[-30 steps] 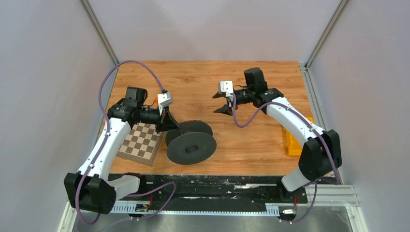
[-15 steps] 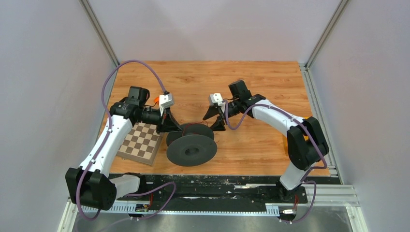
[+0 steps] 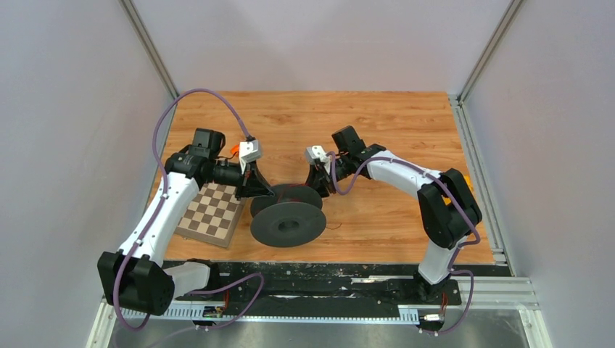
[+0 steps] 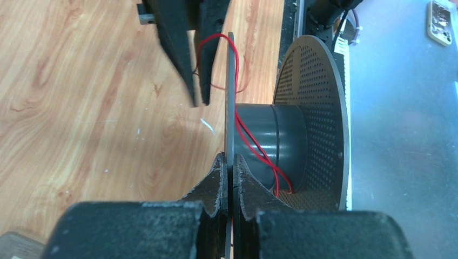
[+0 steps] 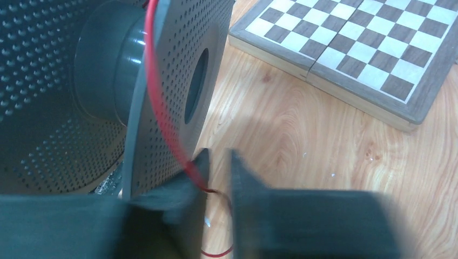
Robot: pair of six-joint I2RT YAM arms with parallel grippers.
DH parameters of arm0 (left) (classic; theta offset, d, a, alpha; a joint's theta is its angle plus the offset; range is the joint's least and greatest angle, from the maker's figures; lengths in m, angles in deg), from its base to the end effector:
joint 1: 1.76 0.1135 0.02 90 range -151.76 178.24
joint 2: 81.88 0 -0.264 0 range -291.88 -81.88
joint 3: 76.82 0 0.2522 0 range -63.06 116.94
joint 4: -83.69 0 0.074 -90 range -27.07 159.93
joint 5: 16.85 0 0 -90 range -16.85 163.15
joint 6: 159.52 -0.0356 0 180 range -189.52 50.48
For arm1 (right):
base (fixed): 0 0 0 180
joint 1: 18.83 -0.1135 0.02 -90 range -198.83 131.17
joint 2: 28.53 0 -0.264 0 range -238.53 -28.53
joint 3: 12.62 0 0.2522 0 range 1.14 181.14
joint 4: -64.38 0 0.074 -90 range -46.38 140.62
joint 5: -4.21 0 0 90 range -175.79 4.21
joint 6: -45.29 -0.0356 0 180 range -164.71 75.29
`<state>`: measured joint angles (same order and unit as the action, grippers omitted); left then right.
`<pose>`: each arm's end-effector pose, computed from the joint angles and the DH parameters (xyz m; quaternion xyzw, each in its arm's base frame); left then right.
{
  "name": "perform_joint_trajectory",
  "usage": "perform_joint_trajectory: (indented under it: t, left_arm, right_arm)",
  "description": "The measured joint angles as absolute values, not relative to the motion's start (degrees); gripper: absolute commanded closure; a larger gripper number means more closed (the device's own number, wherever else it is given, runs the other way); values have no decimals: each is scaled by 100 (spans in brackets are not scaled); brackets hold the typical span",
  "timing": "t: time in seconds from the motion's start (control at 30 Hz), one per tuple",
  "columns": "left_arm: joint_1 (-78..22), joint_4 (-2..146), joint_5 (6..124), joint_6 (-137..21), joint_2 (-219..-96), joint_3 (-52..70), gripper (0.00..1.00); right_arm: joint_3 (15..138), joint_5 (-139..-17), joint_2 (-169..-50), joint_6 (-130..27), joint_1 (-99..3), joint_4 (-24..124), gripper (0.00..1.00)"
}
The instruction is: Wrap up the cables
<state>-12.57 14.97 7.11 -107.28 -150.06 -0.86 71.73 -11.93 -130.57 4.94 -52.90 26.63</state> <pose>0.2048 -0.0722 0.3154 0.4584 0.6836 -0.4640 0.3275 0.2815 0.2316 0.2260 -0.6423 0.4494 0.5362 0.3130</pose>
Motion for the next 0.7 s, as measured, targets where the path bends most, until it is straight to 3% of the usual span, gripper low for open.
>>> perform_joint_trajectory:
  t: [0.2,0.4,0.7]
  left_arm:
    - [-1254,1999,833,-10398,-14960,-86,100]
    - [-1184,2861,1109,-9480,-14632,-244,100]
    - [-741,5368,1537,-6569,-13929,-1330,100]
  right_arm:
    - [7173,-1483,-13055,-96,-5099,2696,100]
    - [7022,-2565,-12878,-1513,-4653,3135,100]
    - [7048,-3791,-12360,-3401,-4382,3830,97]
